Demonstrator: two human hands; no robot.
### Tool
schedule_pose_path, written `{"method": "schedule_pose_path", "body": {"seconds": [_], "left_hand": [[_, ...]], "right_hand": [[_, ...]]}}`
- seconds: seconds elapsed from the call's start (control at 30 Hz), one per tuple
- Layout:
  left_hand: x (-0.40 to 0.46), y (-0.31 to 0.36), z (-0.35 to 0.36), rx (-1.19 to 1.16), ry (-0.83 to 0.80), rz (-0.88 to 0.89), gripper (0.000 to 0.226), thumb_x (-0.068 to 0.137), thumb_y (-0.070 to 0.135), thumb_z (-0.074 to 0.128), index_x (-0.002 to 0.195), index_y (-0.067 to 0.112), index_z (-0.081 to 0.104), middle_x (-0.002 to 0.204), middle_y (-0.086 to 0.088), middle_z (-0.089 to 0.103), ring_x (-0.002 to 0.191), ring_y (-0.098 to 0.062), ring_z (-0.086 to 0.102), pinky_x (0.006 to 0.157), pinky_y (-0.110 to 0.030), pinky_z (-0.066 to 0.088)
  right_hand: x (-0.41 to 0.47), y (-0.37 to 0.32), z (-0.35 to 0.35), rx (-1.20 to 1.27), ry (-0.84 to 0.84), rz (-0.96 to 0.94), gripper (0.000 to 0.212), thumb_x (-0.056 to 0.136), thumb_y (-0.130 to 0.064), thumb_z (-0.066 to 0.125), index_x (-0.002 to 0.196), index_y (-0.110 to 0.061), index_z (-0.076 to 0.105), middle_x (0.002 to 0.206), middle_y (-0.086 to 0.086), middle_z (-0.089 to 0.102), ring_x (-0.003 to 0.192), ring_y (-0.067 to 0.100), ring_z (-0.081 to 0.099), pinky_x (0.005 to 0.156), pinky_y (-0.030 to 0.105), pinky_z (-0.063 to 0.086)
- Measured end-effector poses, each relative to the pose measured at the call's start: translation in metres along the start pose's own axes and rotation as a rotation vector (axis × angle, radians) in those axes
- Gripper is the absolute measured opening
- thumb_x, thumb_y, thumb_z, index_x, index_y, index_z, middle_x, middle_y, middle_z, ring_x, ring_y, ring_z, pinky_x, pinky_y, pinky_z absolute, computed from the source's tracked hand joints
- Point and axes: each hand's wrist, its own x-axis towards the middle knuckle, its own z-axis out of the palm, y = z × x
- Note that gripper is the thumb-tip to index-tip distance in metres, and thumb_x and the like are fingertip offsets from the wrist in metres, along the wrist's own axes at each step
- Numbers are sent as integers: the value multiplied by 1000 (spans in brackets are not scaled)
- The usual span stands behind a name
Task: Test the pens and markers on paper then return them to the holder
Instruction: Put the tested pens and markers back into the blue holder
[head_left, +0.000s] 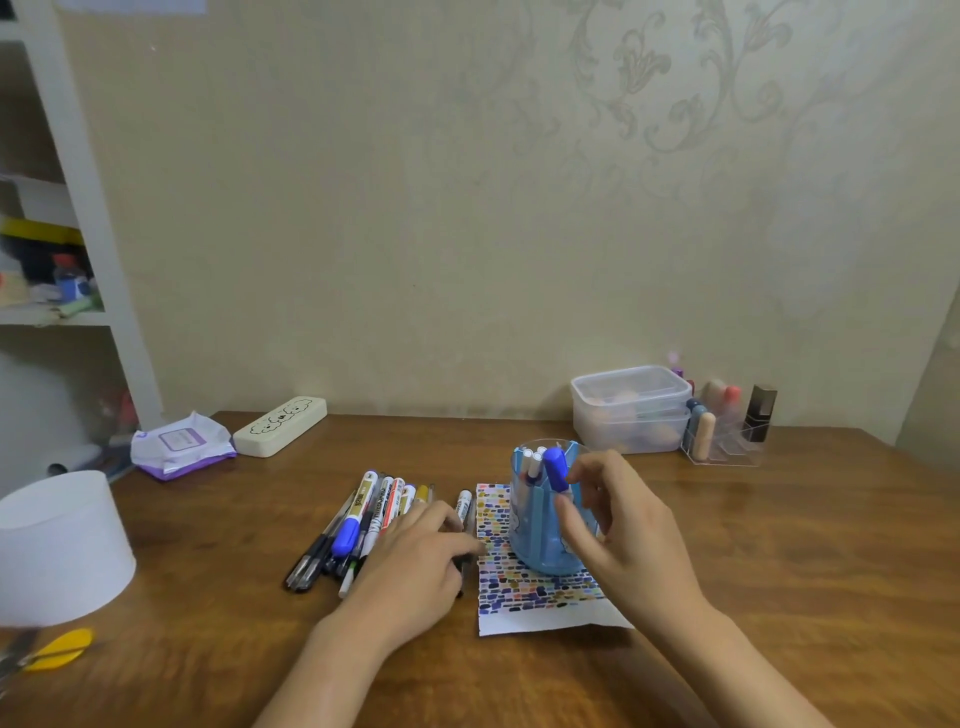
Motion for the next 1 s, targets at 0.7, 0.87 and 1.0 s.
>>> {"method": "schedule_pose_path", "body": {"seconds": [0.7, 0.87, 1.0], "left_hand": [[4, 17, 1, -234, 294, 242, 20, 88, 21, 69, 101, 36, 64, 95, 22, 61, 95, 0, 51, 80, -24, 46], [0, 25, -5, -307, 311, 183, 27, 94, 46, 55, 121, 45, 57, 107, 29, 59, 108, 2, 54, 92, -11, 38], [0, 28, -7, -330, 299, 188, 38, 104, 31, 43, 139, 46, 48, 110, 27, 53, 109, -5, 54, 87, -20, 44]], "right_hand": [[-3, -12, 8, 39, -398, -52, 27, 86, -47, 74, 100, -36, 55, 86, -25, 62, 76, -9, 57, 63, 12, 38], [-2, -13, 4, 142, -212, -38, 16, 88, -19, 74, 95, -28, 63, 82, -18, 64, 66, -4, 58, 60, 8, 37], [6, -10, -5, 271, -56, 34, 15, 92, -18, 72, 94, -30, 63, 81, -11, 65, 59, 6, 55, 56, 14, 37]]}}
